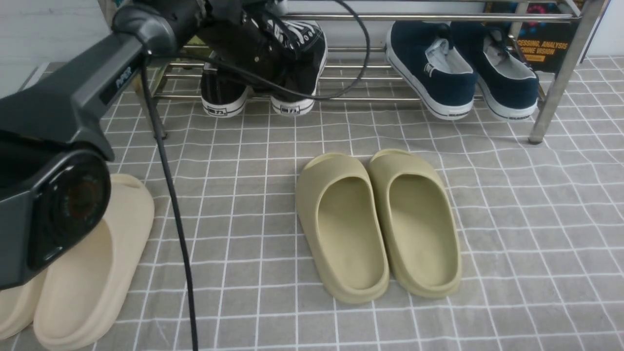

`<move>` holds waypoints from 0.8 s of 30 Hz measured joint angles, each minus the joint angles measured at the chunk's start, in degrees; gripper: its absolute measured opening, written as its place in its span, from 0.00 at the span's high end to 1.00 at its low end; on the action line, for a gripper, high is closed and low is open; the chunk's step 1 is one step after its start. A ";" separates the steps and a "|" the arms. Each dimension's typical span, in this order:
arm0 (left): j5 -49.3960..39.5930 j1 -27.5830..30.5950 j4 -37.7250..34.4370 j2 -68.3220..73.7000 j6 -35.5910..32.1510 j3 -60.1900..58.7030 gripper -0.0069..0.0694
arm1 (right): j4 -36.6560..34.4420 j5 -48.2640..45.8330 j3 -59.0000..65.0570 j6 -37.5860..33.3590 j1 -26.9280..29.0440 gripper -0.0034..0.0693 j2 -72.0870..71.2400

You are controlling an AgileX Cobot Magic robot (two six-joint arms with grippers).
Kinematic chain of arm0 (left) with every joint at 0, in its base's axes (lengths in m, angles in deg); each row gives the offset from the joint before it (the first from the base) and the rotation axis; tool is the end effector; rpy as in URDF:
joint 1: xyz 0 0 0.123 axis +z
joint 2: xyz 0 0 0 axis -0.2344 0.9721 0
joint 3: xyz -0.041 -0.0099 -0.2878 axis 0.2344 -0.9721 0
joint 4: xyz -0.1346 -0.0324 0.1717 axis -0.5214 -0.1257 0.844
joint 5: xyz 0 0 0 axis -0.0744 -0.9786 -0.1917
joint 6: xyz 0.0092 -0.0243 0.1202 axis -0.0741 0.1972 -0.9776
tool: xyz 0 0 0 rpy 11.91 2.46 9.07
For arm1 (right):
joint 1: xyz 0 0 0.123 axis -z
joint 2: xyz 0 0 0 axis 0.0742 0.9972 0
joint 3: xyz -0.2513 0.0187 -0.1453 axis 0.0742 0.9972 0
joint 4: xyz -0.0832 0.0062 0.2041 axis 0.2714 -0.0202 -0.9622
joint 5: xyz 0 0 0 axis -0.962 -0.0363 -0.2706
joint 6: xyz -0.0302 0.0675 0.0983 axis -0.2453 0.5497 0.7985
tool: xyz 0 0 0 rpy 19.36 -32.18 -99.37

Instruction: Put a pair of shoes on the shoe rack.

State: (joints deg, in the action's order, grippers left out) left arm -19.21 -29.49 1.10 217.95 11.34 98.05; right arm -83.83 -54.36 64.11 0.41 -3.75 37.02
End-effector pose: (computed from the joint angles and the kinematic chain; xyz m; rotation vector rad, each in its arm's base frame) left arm 0.4740 -0.1709 0.2669 0.2458 2.4750 -0.5444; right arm 0.0450 -0.0004 0.1641 -0.0026 1.8759 -0.0139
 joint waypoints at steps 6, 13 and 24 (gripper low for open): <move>-11.54 0.10 1.12 -6.55 0.00 0.00 0.93 | 0.00 0.00 0.00 0.00 0.00 0.62 0.00; -16.49 0.10 7.74 -20.11 3.07 -5.83 0.93 | 0.00 0.00 0.00 0.00 0.00 0.62 0.00; -10.04 0.10 10.32 -59.06 0.26 -30.78 0.93 | 0.00 0.02 0.00 0.00 0.00 0.62 0.00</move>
State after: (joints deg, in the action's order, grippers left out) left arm -29.25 -29.38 11.42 158.89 11.60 67.28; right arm -83.83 -54.34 64.11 0.41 -3.75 37.02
